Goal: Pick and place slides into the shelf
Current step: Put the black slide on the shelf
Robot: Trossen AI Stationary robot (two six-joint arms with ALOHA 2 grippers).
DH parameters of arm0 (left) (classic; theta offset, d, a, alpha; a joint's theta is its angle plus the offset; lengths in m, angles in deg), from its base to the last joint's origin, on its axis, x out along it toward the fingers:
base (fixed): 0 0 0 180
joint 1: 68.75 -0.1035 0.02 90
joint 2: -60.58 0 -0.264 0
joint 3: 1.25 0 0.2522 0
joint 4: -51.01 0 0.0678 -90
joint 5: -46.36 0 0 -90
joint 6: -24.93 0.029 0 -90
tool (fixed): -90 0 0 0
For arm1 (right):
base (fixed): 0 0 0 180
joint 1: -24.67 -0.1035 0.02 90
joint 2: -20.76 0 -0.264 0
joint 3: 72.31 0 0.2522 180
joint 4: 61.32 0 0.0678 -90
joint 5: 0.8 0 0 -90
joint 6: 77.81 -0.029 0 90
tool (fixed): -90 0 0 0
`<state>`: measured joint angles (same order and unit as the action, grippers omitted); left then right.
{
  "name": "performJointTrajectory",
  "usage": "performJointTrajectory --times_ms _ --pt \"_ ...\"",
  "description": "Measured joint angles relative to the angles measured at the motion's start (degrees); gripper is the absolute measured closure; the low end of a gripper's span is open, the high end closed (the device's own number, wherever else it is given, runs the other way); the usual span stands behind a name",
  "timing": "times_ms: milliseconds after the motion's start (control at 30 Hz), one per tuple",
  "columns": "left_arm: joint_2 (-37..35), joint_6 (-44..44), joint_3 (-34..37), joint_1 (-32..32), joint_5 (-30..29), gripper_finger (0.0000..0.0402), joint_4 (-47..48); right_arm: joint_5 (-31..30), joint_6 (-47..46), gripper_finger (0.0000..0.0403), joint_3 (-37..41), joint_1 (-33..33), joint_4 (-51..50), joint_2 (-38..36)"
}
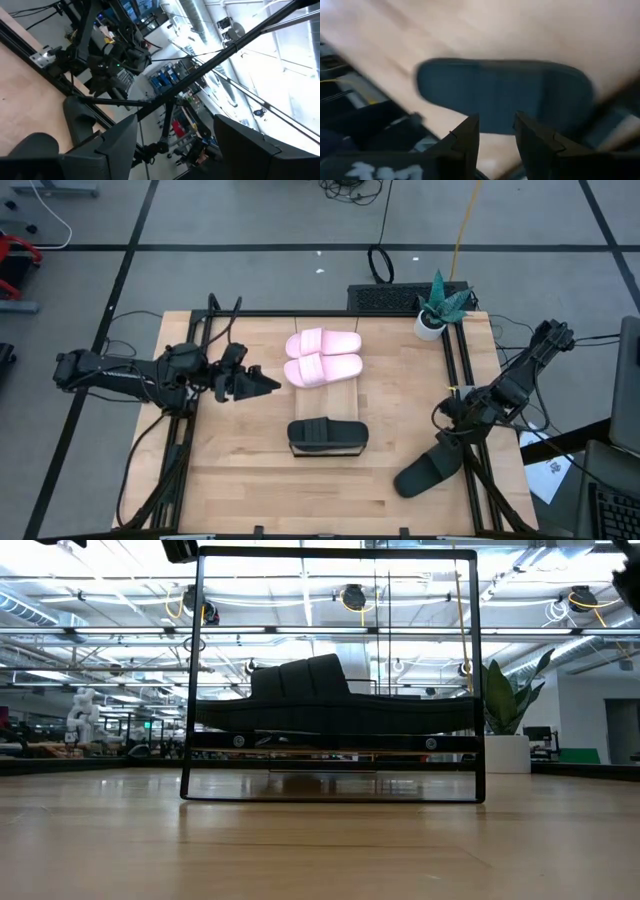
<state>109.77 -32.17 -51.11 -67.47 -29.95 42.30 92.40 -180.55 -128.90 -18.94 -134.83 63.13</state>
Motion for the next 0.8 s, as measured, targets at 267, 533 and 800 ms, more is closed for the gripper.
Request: performJointTrajectory --times_ms 267,533,800 --pt "0.0 0.0 0.0 0.0 -1.0 0.0144 2.0 6.6 -1.7 0.0291 1.7 0.0 -3.2 0.1" --pt "0.0 -0.2 0.0 0.0 -2.2 0.0144 3.0 7.6 -1.2 0.0291 10.3 0.0 8.0 0.1" --pt "0.0 -1.9 0.0 0.0 -2.9 0.0144 3.0 7.6 0.5 0.0291 13.9 0.0 9.6 -0.1"
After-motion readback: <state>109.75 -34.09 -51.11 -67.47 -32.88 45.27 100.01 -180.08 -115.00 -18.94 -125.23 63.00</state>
